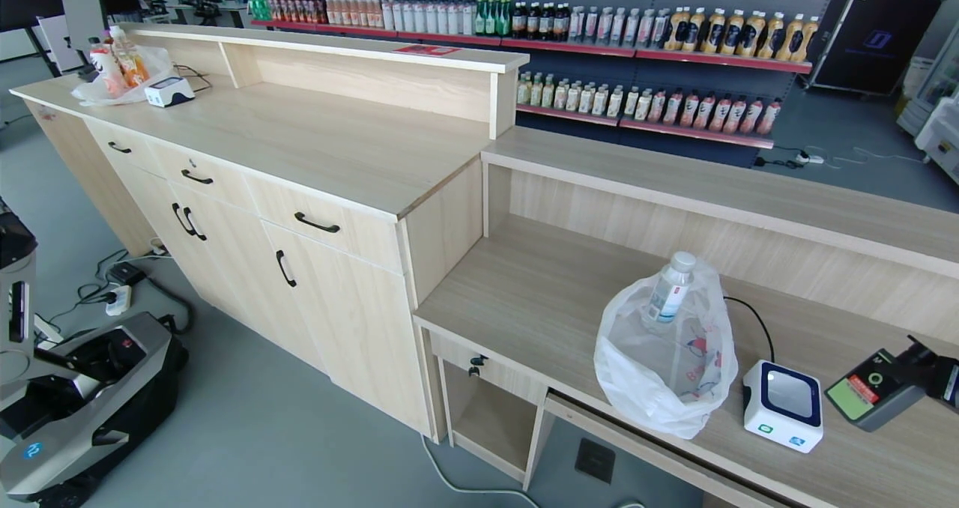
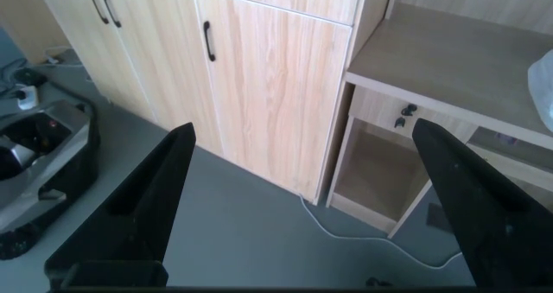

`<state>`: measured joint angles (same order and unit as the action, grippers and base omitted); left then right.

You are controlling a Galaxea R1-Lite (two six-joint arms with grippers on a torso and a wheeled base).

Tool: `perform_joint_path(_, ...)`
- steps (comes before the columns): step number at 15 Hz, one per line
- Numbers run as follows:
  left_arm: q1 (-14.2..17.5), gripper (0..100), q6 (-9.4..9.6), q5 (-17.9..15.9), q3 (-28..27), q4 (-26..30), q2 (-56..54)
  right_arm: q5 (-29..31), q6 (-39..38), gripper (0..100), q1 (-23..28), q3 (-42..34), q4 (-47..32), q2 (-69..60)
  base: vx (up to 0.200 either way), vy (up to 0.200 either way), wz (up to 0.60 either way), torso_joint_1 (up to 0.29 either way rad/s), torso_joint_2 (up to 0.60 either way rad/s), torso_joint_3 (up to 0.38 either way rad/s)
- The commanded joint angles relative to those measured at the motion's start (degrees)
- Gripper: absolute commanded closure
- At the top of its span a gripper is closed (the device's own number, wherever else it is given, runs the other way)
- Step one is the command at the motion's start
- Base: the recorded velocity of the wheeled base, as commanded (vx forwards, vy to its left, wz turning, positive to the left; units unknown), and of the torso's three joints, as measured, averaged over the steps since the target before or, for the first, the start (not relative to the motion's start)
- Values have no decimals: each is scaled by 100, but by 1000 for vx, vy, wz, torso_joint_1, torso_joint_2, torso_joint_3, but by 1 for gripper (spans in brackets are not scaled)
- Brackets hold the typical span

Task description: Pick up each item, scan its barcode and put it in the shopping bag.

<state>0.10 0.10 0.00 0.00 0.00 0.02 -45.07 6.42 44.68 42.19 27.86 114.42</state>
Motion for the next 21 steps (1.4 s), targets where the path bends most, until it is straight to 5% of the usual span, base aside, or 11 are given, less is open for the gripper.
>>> perform_joint_path(1,-1,0,-1,0,0,0,-2,-2,-1,100,-3,-18,1,-8,0,0,0,0,0,0)
perform_joint_path(21,-1,0,-1,0,0,0,-2,-11,-62,100,-73,-80,484,221,0,0,0,0,0,0)
